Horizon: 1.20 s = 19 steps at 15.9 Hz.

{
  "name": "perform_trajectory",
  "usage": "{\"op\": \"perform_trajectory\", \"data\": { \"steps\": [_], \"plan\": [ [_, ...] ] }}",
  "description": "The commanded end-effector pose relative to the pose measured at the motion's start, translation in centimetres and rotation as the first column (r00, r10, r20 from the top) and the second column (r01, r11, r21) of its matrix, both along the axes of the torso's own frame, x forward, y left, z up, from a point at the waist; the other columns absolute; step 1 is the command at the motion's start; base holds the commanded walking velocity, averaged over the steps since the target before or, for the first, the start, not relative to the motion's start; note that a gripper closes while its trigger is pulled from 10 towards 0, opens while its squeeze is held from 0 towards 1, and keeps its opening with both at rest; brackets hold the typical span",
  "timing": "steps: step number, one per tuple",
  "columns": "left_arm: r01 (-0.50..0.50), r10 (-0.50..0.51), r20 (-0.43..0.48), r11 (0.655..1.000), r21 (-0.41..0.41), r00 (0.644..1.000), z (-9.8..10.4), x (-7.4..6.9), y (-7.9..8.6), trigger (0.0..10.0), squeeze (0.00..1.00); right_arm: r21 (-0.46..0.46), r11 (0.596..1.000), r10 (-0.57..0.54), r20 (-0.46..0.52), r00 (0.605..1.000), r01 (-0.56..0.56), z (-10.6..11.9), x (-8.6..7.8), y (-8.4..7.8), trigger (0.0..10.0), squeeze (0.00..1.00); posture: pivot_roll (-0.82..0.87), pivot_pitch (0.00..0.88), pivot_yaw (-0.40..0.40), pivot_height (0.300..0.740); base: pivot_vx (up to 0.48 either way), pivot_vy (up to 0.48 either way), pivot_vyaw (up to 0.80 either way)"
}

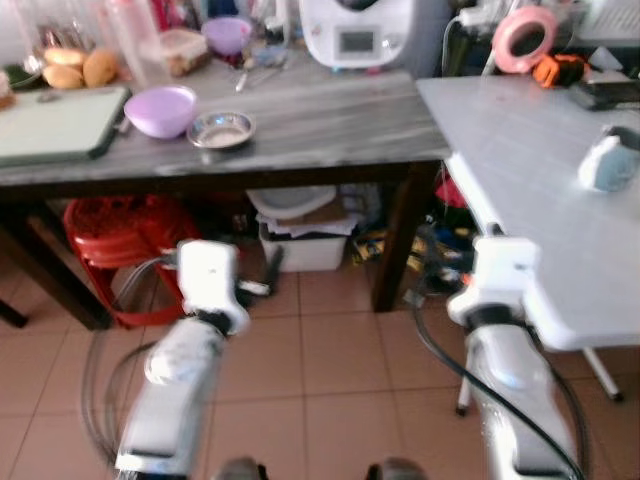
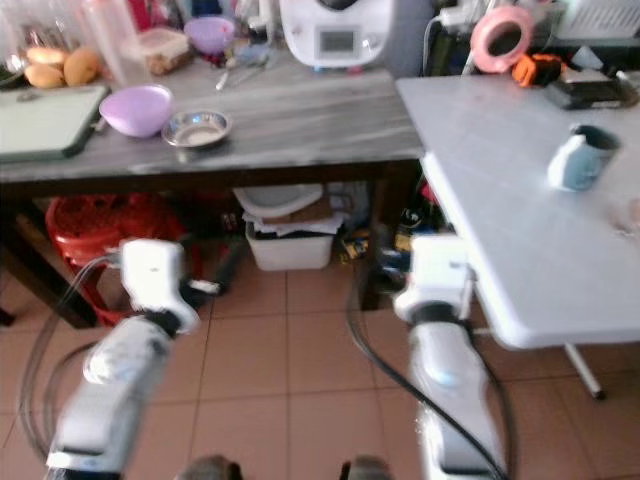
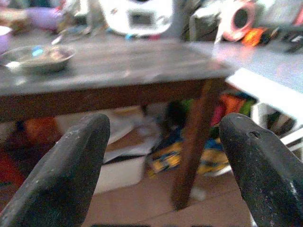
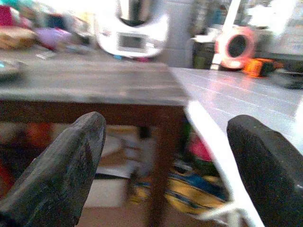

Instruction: Setting the table

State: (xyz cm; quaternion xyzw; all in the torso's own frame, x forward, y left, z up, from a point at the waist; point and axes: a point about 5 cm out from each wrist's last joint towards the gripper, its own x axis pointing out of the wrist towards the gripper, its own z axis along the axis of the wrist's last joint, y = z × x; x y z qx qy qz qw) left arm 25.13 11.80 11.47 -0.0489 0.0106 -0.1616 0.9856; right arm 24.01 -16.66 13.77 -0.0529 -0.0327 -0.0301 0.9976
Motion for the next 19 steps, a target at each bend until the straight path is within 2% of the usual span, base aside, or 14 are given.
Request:
{"op": "perform_trajectory", "data": {
  "steps": [1,2,6,8,11,14,17,18,19],
  "plan": [
    [-0.073,0.073,0.022,0.997,0.028,0.997,0.5,0.2,1.4,10.0,0.0,0.023,0.999,0.022,0.02,1.0,-0.022,0.4,0.0,0.5,10.0,0.0,-0.01,0.0,0.034,0.74,0.0,-0.322,0.0],
    [-0.125,0.124,0.024,0.992,0.033,0.992,0.5,0.2,2.1,10.0,0.0,0.006,1.0,0.027,0.016,1.0,-0.027,0.3,-0.3,0.5,10.0,0.0,0.0,0.0,0.033,0.74,0.0,-0.292,0.0],
    [-0.171,0.171,-0.004,0.984,0.041,0.985,0.3,-0.5,3.4,10.0,0.0,-0.019,0.999,0.03,-0.005,1.0,-0.03,-0.3,-1.1,-0.4,10.0,0.0,0.02,0.0,0.031,0.74,0.0,-0.307,0.0],
    [-0.238,0.239,-0.007,0.969,0.07,0.971,0.3,-0.9,4.4,10.0,0.0,-0.04,0.999,0.014,-0.016,1.0,-0.015,-0.6,-1.5,-1.1,10.0,0.0,0.03,0.0,0.039,0.74,0.0,-0.33,0.0],
    [-0.317,0.318,-0.002,0.944,0.091,0.948,0.4,-1.2,5.4,10.0,0.0,-0.063,0.998,-0.002,-0.002,1.0,0.002,-0.6,-1.6,-1.0,10.0,0.0,0.04,0.0,0.041,0.74,0.0,-0.304,0.0],
    [-0.252,0.255,-0.04,0.966,0.064,0.966,0.4,-1.5,5.1,10.0,0.0,-0.072,0.997,-0.016,-0.004,1.0,0.016,-0.7,-1.8,-0.9,10.0,0.0,0.04,0.0,0.039,0.74,0.0,-0.277,0.0],
    [-0.199,0.201,-0.047,0.978,0.055,0.978,-0.1,-1.4,4.7,10.0,0.0,-0.07,0.997,-0.019,0.005,1.0,0.02,-0.6,-1.5,-0.6,10.0,0.0,0.04,0.0,0.04,0.74,0.0,0.0,0.0],
    [-0.205,0.208,-0.013,0.972,0.118,0.978,-0.2,-1.4,4.7,10.0,0.0,-0.073,0.997,-0.035,0.012,0.999,0.036,-0.5,-1.5,-0.8,10.0,0.0,0.03,0.0,0.04,0.74,0.0,0.0,0.0],
    [-0.22,0.222,-0.007,0.969,0.116,0.975,-0.1,-1.3,4.6,10.0,0.0,-0.085,0.995,-0.054,0.016,0.998,0.055,-0.4,-1.5,-1.0,10.0,0.0,0.02,0.0,0.042,0.74,0.0,0.0,0.0]
  ]
}}
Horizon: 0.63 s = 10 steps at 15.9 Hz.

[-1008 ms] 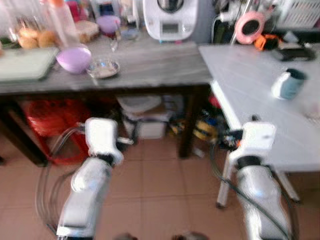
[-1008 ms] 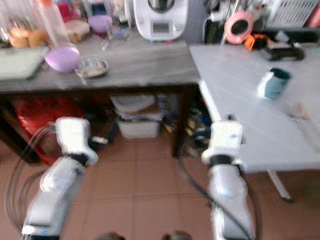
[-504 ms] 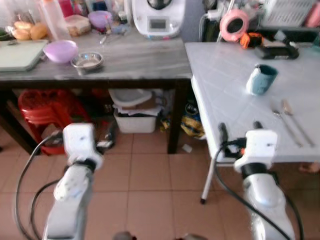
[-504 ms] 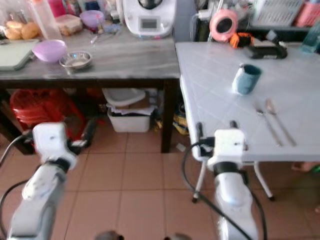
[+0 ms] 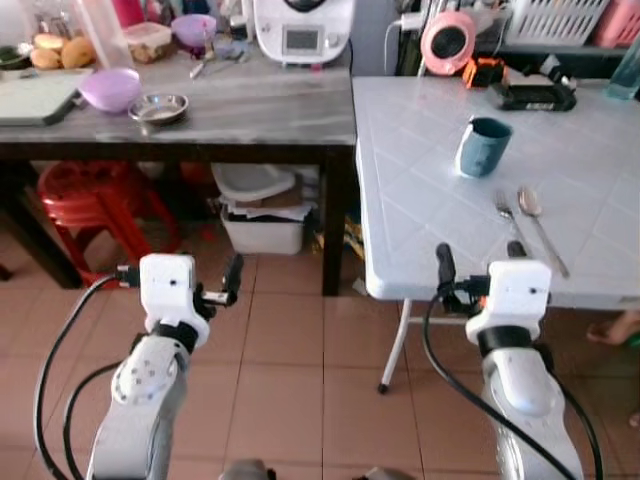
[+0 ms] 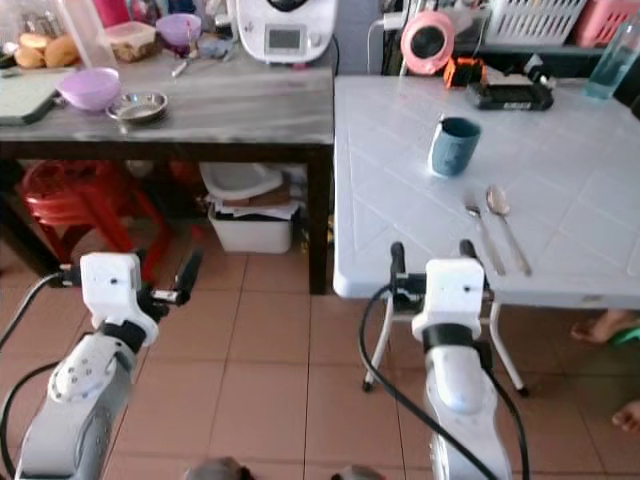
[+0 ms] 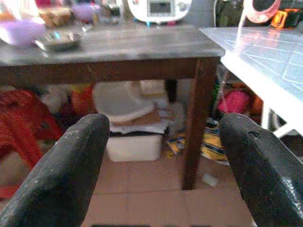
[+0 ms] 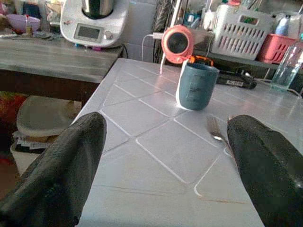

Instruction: Setting the table

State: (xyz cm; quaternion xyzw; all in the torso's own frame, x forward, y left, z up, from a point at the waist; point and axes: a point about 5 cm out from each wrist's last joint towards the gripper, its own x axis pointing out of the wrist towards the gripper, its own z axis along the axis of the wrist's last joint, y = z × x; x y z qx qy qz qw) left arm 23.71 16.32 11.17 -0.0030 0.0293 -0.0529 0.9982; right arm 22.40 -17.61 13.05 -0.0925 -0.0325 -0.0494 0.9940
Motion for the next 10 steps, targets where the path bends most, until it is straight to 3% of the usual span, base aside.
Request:
{"op": "perform_trajectory", "data": {
  "steps": [1,4,9,10],
  "plan": [
    [-0.015,0.015,0.013,1.0,0.005,1.0,0.2,0.2,0.1,10.0,0.0,-0.01,1.0,-0.017,0.015,1.0,0.017,0.4,0.1,-0.1,10.0,0.0,0.02,0.0,0.042,0.74,0.0,0.0,0.0],
    [-0.055,0.055,0.075,0.998,-0.009,0.996,0.4,0.7,-0.7,10.0,0.0,-0.046,0.998,-0.053,0.013,0.999,0.054,0.2,0.2,0.2,10.0,0.0,0.02,0.0,0.034,0.74,0.0,0.0,0.0],
    [-0.072,0.074,0.048,0.996,-0.044,0.996,-0.5,0.5,-0.5,10.0,0.0,0.024,0.999,-0.03,0.008,1.0,0.03,-0.3,0.2,0.3,10.0,0.0,0.02,0.0,0.023,0.74,0.0,0.0,0.0],
    [-0.081,0.081,0.039,0.997,-0.012,0.996,-0.6,0.4,-0.6,10.0,0.0,-0.001,1.0,-0.027,0.009,1.0,0.027,-0.4,0.2,0.6,10.0,0.0,0.02,0.0,0.022,0.74,0.0,0.0,0.0]
  ]
}}
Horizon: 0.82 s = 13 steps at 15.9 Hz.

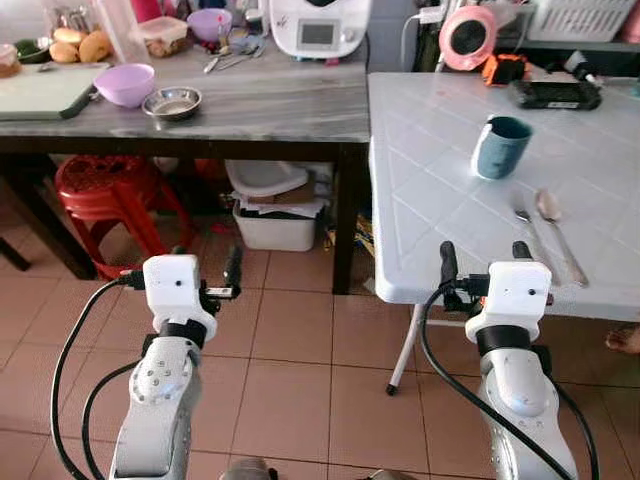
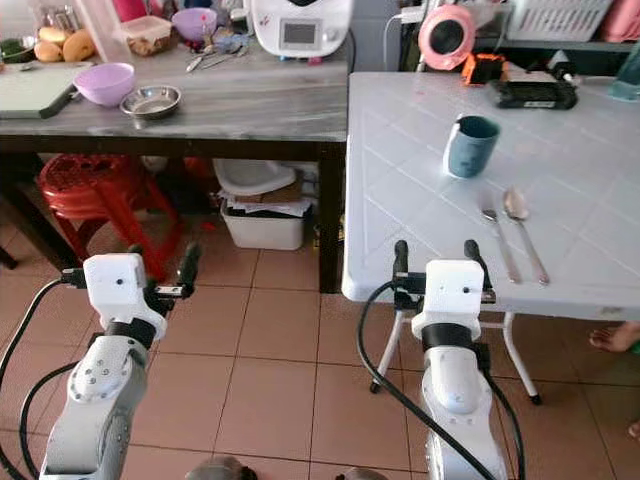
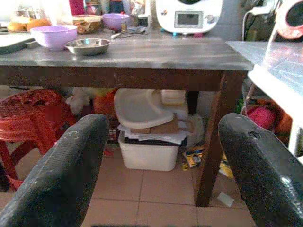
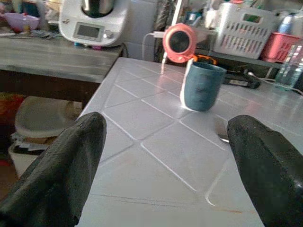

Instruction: Setting the table

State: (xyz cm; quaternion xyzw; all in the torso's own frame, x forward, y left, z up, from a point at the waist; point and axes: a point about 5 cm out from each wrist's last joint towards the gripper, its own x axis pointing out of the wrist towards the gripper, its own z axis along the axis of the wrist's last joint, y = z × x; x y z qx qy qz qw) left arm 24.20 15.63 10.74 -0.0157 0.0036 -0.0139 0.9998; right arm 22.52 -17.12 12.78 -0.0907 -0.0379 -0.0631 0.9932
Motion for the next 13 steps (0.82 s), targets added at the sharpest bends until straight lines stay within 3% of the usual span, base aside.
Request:
{"op": "perform_trajectory", "data": {
  "steps": [1,6,9,13],
  "plan": [
    [-0.005,0.005,-0.013,1.0,0.019,1.0,-0.21,-0.05,0.06,10.0,0.0,-0.005,1.0,-0.002,-0.006,1.0,0.002,-0.11,0.11,0.12,10.0,0.0,0.02,0.0,0.022,0.74,0.0,0.0,0.0],
    [0.019,-0.019,-0.012,0.999,0.026,1.0,-0.19,0.18,-0.17,10.0,0.0,-0.036,0.999,0.022,0.001,1.0,-0.022,0.05,0.07,0.4,10.0,0.0,0.01,0.0,0.027,0.74,0.0,0.0,0.0],
    [0.029,-0.029,-0.007,0.999,0.022,1.0,-0.05,0.16,-0.31,10.0,0.0,-0.033,0.999,0.024,-0.005,1.0,-0.025,-0.05,0.03,0.43,10.0,0.0,0.01,0.0,0.028,0.74,0.0,-0.426,0.58],
    [0.037,-0.036,-0.008,0.999,0.025,0.999,0.0,0.15,-0.33,10.0,0.0,-0.012,1.0,0.023,-0.006,1.0,-0.023,-0.09,0.04,0.45,10.0,0.0,0.02,0.0,0.03,0.74,0.0,-0.446,0.0]
  ]
}}
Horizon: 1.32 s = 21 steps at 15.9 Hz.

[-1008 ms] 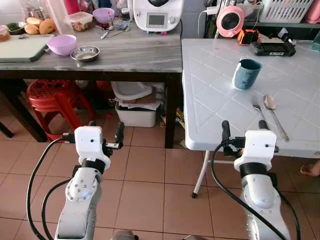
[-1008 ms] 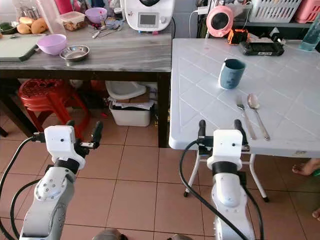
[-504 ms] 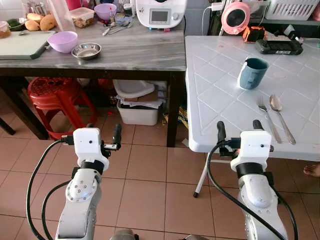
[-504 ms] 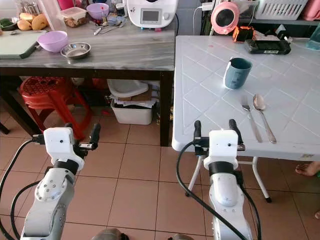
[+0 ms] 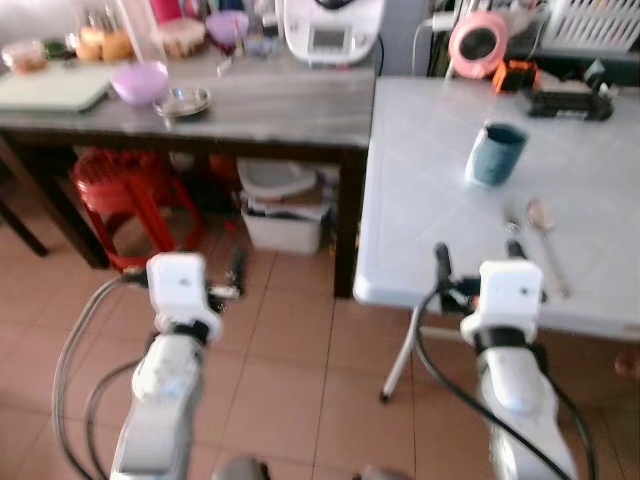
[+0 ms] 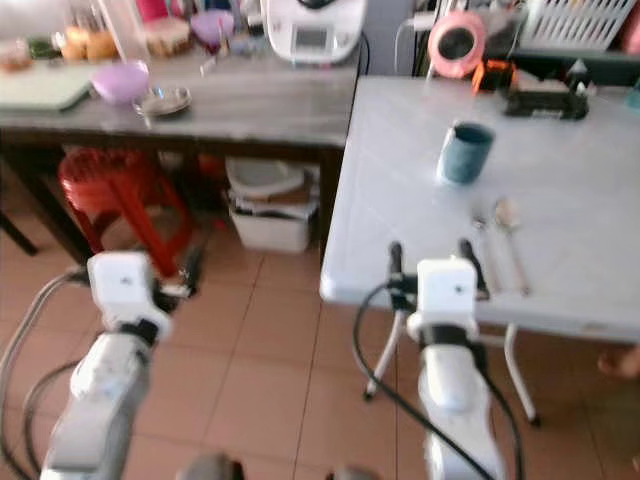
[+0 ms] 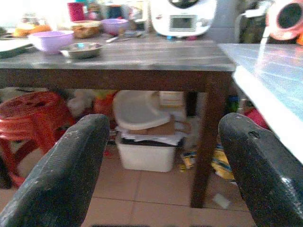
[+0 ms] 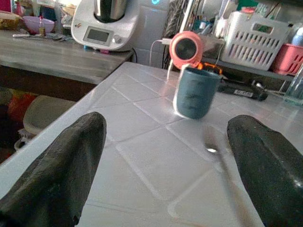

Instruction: Setting the table

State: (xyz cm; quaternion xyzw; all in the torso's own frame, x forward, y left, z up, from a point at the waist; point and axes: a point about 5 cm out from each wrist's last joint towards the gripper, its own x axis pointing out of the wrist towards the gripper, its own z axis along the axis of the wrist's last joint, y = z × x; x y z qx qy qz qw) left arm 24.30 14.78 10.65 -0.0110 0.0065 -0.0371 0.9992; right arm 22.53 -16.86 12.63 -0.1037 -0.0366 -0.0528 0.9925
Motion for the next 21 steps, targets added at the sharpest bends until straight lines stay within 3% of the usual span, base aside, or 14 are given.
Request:
{"op": "perform_trajectory", "data": {
  "steps": [1,5,9,16,21],
  "plan": [
    [-0.009,0.009,-0.002,1.0,0.017,1.0,0.1,0.1,0.5,10.0,0.0,0.016,1.0,0.003,0.0,1.0,-0.003,0.1,0.1,0.2,10.0,0.0,0.02,0.0,0.03,0.74,0.0,-0.458,0.0],
    [0.0,0.0,0.009,1.0,0.012,1.0,0.3,0.2,0.3,10.0,0.0,0.046,0.999,-0.002,0.002,1.0,0.002,0.1,0.2,0.2,10.0,0.0,0.02,0.0,0.029,0.74,0.0,-0.194,0.0],
    [0.08,-0.079,0.038,0.996,-0.037,0.996,0.7,0.0,-0.4,10.0,0.0,0.049,0.999,-0.002,-0.003,1.0,0.003,0.0,0.3,0.1,10.0,0.0,0.02,0.0,0.028,0.74,0.0,0.0,-0.35],
    [0.117,-0.114,0.053,0.992,-0.052,0.992,0.9,0.0,-0.7,10.0,0.0,0.054,0.999,0.004,0.001,1.0,-0.004,0.1,0.4,0.1,10.0,0.0,0.02,0.0,0.027,0.74,0.424,0.0,-0.6],
    [0.108,-0.106,0.044,0.993,-0.049,0.993,0.9,0.1,-0.7,10.0,0.0,0.052,0.999,0.016,0.009,1.0,-0.016,0.2,0.6,0.2,10.0,0.0,0.02,0.0,0.026,0.74,0.417,0.0,0.0]
  ]
}}
